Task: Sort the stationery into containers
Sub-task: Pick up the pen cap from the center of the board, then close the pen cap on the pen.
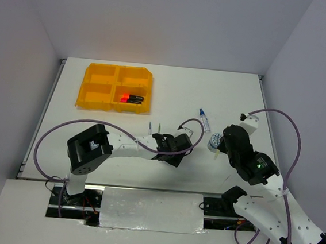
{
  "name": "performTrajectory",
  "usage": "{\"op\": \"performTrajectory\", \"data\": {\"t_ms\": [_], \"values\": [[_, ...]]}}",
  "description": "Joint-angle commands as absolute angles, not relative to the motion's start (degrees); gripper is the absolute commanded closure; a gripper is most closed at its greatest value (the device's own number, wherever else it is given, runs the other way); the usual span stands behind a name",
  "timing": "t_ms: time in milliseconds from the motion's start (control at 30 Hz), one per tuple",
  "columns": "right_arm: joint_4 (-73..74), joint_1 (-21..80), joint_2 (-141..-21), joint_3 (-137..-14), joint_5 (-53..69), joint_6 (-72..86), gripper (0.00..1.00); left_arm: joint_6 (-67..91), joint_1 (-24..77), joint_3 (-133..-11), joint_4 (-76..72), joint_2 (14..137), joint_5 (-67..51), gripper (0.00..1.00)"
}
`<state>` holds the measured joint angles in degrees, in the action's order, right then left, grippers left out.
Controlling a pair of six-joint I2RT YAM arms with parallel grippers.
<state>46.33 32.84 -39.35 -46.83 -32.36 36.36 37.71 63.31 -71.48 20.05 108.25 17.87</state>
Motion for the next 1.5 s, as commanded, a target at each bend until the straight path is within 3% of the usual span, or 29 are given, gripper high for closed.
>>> {"op": "performTrajectory", "data": {"t_ms": [0, 67, 233, 333, 400, 567, 800, 933, 967, 1067, 1267, 1467], "values": [[45.35, 32.61, -38.94, -46.76, -32.78, 35.68, 1.0, 37.7, 63.9, -72.33, 20.39, 110.3, 18.02, 0.39], [45.35, 32.52, -38.76, -46.76, -32.52, 35.6, 1.0, 37.79, 63.9, -71.98, 20.22, 110.92, 18.28, 0.39], [44.91, 32.52, -38.41, -46.76, -31.82, 35.42, 1.0, 37.62, 63.98, -71.54, 19.25, 112.32, 17.93, 0.57], [44.12, 32.52, -38.32, -46.41, -30.68, 35.07, 1.0, 37.62, 63.98, -71.89, 19.6, 112.85, 17.84, 0.93], [43.95, 32.52, -38.32, -46.41, -30.24, 34.98, 1.0, 37.62, 64.07, -71.81, 19.77, 112.24, 18.19, 0.99], [40.18, 32.43, -37.27, -44.66, -25.07, 31.83, 1.0, 36.92, 63.9, -71.28, 19.78, 109.25, 20.04, 1.0], [18.39, 32.52, -34.63, -35.16, 3.23, 24.96, 1.0, 36.92, 57.94, -68.48, 17.59, 93.12, 23.39, 1.0], [6.89, 32.52, -34.45, -30.25, 16.29, 28.46, 1.0, 36.04, 49.41, -60.41, 0.49, 77.82, 13.83, 1.0], [-2.8, 32.52, -34.37, -26.14, 19.13, 30.04, 1.0, 37.34, 46.18, -54.38, -5.48, 74.65, 6.66, 1.0], [-25.47, 34.27, -35.5, -17.79, 27.13, 38.04, 1.0, 40.33, 43.43, -46.09, -23.69, 62.35, -0.33, 1.0], [-40.93, 42.35, -43.49, -18.1, 25.49, 38.76, 1.0, 45.25, 43.15, -36.76, -46.79, 56.08, -8.87, 1.0], [-42.2, 48.6, -43.86, -20.04, 18.64, 35.33, 1.0, 48.25, 42.8, -31.82, -56.69, 53.09, -11.86, 1.0]]}}
